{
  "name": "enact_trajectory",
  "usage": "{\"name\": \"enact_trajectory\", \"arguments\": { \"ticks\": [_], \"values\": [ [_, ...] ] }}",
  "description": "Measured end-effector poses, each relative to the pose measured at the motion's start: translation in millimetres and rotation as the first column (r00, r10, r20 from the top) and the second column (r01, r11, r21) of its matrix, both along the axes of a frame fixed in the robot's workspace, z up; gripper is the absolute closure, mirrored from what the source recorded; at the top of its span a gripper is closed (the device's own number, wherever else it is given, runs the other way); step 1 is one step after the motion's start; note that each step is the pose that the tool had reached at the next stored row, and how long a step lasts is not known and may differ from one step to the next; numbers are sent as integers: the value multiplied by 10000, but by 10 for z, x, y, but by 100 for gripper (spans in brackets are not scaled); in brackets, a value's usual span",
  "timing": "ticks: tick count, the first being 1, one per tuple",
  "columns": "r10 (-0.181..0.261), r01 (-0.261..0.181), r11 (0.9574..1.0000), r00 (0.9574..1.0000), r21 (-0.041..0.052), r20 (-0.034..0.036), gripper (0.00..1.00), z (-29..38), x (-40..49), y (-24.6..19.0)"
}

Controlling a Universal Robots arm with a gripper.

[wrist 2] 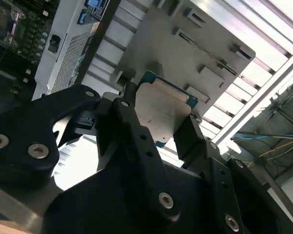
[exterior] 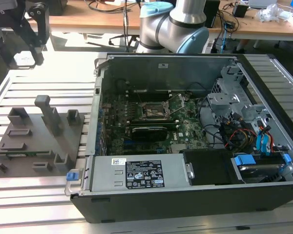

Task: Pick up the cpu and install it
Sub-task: 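Pick up the cpu and move it towards the insertion slot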

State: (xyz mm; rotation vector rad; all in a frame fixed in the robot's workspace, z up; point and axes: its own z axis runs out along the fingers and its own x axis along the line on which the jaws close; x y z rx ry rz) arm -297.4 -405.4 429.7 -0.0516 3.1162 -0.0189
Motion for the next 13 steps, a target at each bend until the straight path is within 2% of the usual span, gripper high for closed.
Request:
{"name": "enact_trajectory", "arguments": {
  "ticks": [1,2,13],
  "values": [
    [0,0,10000,10000,0,-1,45,-92,59,0],
    [0,0,10000,10000,-1,-2,45,-136,87,0],
    [0,0,10000,10000,-1,-2,45,-253,159,0]
  ]
}}
